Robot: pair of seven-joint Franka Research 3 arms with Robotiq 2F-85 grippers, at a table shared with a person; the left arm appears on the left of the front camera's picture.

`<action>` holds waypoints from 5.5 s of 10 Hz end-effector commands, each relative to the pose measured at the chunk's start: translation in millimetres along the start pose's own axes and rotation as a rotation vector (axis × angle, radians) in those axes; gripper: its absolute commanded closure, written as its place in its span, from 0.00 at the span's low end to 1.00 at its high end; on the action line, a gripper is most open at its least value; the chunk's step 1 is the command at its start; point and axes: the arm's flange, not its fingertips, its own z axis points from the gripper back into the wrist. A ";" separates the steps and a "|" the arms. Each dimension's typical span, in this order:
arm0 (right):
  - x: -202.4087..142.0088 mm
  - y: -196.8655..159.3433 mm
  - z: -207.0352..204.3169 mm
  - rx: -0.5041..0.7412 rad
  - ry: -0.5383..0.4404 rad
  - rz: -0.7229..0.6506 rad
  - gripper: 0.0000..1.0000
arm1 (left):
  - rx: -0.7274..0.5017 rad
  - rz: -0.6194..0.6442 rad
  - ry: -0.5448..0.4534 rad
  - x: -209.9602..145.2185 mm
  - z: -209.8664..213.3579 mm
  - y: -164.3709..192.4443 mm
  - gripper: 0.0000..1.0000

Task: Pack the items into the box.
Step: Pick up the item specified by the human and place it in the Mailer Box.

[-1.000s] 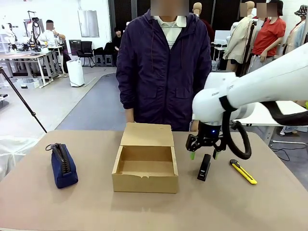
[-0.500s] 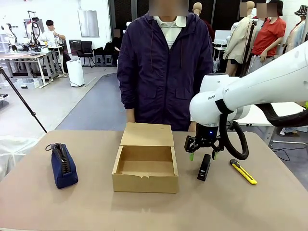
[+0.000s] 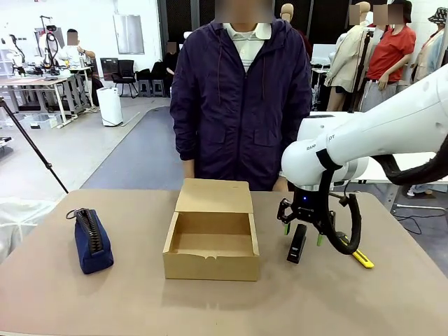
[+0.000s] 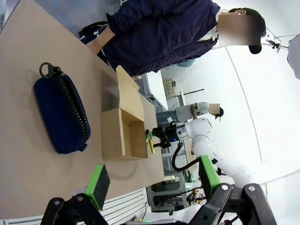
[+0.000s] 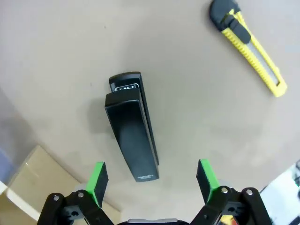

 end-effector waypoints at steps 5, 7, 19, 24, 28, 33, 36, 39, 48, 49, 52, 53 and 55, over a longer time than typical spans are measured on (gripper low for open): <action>6.3 10.9 -30.6 0.014 -0.019 0.014 0.00 | -0.024 -0.010 -0.009 1.1 -0.2 -0.5 0.00; 5.0 14.8 -45.3 0.061 -0.038 0.017 0.00 | -0.024 -0.010 -0.009 1.1 -0.2 -0.5 0.00; 11.9 12.2 -47.7 -0.040 -0.018 0.001 1.00 | -0.024 -0.010 -0.009 1.1 -0.2 -0.5 0.00; 20.6 -40.9 50.1 0.016 -0.037 0.270 1.00 | -0.024 -0.010 -0.009 1.1 -0.2 -0.5 0.00; 22.2 -50.1 80.8 0.038 -0.071 0.329 1.00 | -0.024 -0.010 -0.009 1.1 -0.2 -0.5 0.00; 2.8 6.9 118.6 0.274 -0.349 0.974 1.00 | -0.024 -0.010 -0.009 1.1 -0.2 -0.5 0.00; -62.2 120.6 155.2 0.420 -0.533 1.725 1.00 | -0.024 -0.010 -0.009 1.1 -0.2 -0.5 0.00; -133.5 165.8 150.3 0.461 -0.428 2.147 1.00 | -0.024 -0.010 -0.009 1.1 -0.2 -0.5 0.00; -141.8 181.5 33.7 0.176 -0.144 2.136 1.00 | -0.024 -0.010 -0.009 1.1 -0.2 -0.5 0.00; -137.6 183.1 30.3 0.154 -0.139 2.114 1.00 | -0.024 -0.010 -0.009 1.1 -0.2 -0.5 0.00; -138.4 183.0 28.4 0.141 -0.124 2.121 1.00 | -0.024 -0.010 -0.009 1.1 -0.2 -0.5 0.00; -138.1 182.9 28.5 0.158 -0.120 2.122 1.00 | -0.024 -0.010 -0.009 1.1 -0.2 -0.5 0.00; -137.8 181.6 28.7 0.168 -0.123 2.109 0.00 | -0.024 -0.010 -0.009 1.1 -0.2 -0.5 0.00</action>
